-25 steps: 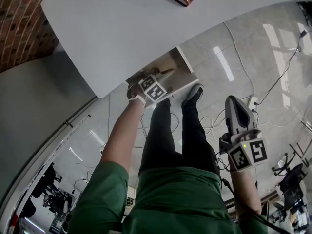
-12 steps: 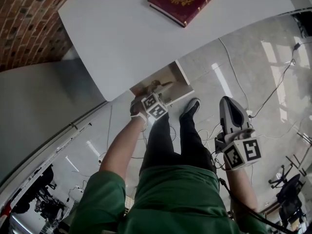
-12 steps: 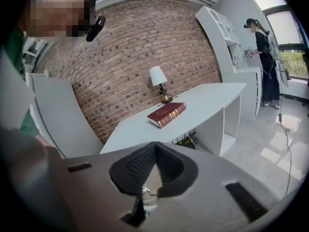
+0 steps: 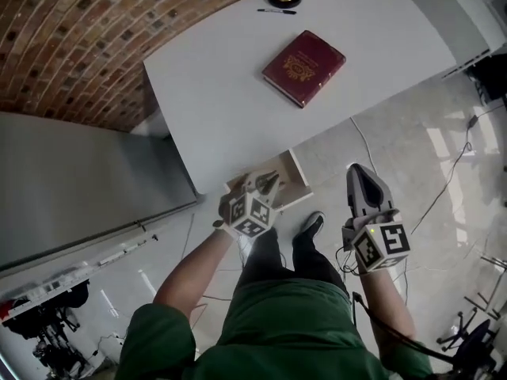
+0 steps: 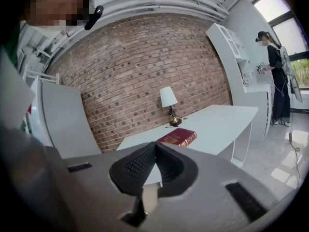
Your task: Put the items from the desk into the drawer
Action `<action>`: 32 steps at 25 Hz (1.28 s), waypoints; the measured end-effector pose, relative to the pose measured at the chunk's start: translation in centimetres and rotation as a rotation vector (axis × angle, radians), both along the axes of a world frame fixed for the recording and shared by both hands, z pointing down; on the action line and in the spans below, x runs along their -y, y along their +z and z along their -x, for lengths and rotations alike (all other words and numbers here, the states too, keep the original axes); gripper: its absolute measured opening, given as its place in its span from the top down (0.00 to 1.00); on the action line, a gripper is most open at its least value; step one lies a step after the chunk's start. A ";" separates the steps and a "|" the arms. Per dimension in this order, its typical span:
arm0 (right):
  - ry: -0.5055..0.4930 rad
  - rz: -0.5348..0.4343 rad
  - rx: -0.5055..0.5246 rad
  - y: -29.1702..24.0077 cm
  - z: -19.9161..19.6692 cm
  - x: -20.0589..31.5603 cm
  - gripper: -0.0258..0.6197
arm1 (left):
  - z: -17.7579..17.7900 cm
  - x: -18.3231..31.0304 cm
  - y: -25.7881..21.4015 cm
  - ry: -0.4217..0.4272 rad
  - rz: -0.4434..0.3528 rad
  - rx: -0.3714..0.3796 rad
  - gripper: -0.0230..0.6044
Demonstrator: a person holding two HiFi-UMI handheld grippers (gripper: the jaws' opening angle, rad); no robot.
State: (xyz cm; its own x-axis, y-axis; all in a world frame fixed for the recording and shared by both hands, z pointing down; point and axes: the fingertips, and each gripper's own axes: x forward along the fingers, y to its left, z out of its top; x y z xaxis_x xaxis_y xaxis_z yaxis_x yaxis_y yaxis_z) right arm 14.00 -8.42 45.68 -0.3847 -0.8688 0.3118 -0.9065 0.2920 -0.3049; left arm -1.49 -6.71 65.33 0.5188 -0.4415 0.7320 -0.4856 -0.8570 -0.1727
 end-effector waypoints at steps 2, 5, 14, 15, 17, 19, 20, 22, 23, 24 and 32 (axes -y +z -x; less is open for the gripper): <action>0.008 -0.034 -0.011 -1.7 -0.1 0.6 0.96 | 0.2 1.7 -4.4 -0.037 -0.081 -0.028 0.91; 0.015 -0.067 -0.020 -4.2 0.0 0.8 0.96 | 0.7 3.4 -10.9 -0.126 -0.163 -0.104 0.92; 0.017 -0.275 -0.073 -14.4 0.1 2.5 0.96 | 2.0 8.5 -28.7 -0.321 -0.373 -0.396 0.93; 0.022 -0.293 -0.081 -15.5 0.0 2.5 0.96 | 2.3 8.8 -30.4 -0.339 -0.393 -0.425 0.93; 0.037 -0.326 -0.102 -17.5 -0.2 2.5 0.96 | 3.0 9.2 -33.5 -0.370 -0.433 -0.471 0.93; 0.054 -0.354 -0.135 -19.1 -0.6 2.5 0.96 | 3.6 9.4 -36.3 -0.391 -0.473 -0.508 0.93; 0.060 -0.366 -0.149 -19.7 -0.7 2.5 0.96 | 3.9 9.4 -37.6 -0.398 -0.491 -0.525 0.93; 0.064 -0.391 -0.163 -21.0 -0.9 2.5 0.96 | 4.3 9.3 -39.8 -0.410 -0.515 -0.560 0.93; 0.064 -0.406 -0.168 -21.8 -0.9 2.6 0.96 | 4.5 9.3 -41.0 -0.417 -0.527 -0.579 0.93; 0.062 -0.424 -0.172 -22.7 -0.9 2.6 0.96 | 4.7 9.2 -42.1 -0.425 -0.543 -0.599 0.93; 0.036 -0.614 -0.200 -30.7 0.5 2.1 0.96 | 4.9 8.0 -51.0 -0.382 -0.729 -0.663 0.93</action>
